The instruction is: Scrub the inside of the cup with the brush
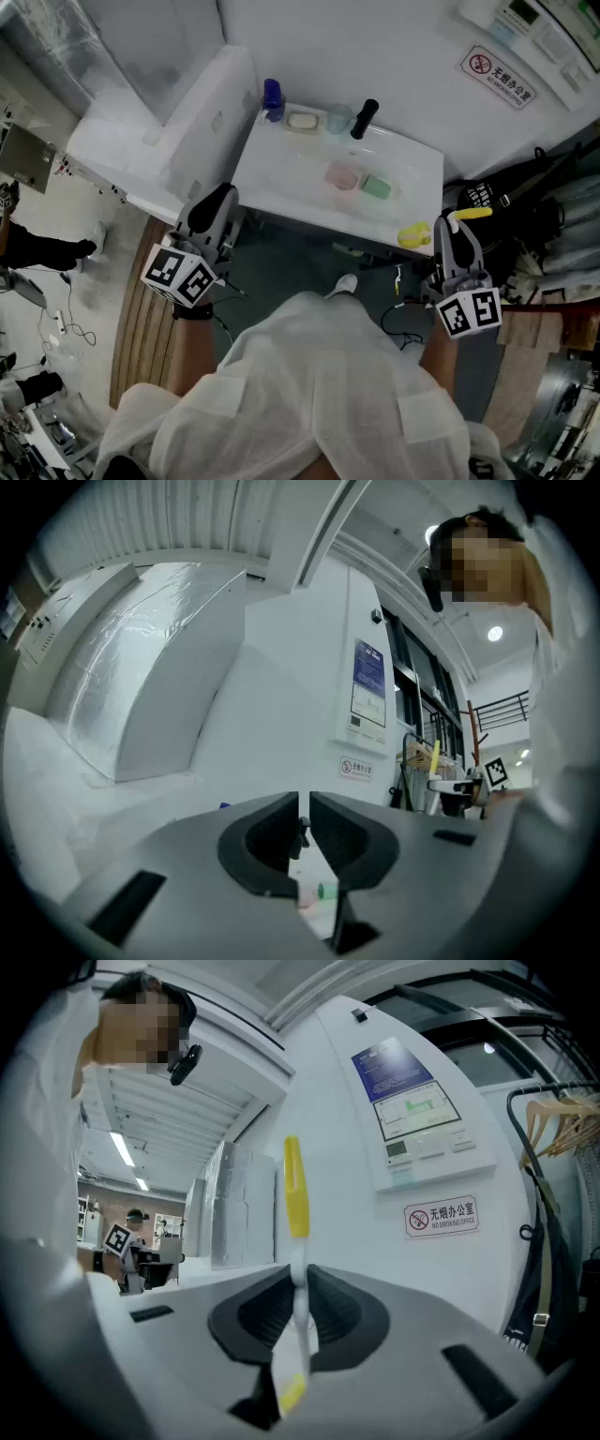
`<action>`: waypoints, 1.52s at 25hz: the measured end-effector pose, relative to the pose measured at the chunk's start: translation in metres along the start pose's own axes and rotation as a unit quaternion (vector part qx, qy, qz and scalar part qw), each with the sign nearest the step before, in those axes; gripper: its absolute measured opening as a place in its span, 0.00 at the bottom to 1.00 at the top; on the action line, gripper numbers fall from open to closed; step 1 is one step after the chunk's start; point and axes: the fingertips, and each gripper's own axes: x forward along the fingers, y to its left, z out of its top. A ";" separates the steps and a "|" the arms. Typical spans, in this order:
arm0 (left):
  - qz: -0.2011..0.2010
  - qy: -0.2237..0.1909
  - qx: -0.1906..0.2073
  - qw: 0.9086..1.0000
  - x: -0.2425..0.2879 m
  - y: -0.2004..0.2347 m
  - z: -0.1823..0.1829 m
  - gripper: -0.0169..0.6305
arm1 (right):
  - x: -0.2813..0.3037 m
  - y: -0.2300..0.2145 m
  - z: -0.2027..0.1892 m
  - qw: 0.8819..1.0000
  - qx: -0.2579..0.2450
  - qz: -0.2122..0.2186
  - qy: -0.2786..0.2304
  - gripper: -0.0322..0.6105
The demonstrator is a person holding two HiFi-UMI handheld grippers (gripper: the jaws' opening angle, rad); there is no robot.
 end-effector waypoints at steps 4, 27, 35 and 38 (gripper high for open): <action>0.004 0.009 -0.006 1.000 -0.002 -0.001 -0.002 0.08 | 0.001 0.003 -0.003 1.000 0.002 0.004 0.002 0.11; -0.033 0.067 -0.012 0.997 0.037 -0.028 -0.044 0.08 | 0.004 -0.030 -0.017 0.999 0.040 -0.002 -0.006 0.11; -0.044 0.111 -0.026 0.993 0.083 -0.050 -0.083 0.08 | 0.021 -0.062 -0.033 0.999 0.047 0.017 0.011 0.11; -0.047 0.127 -0.037 0.990 0.109 -0.060 -0.098 0.08 | 0.032 -0.081 -0.040 0.998 0.051 0.028 0.018 0.11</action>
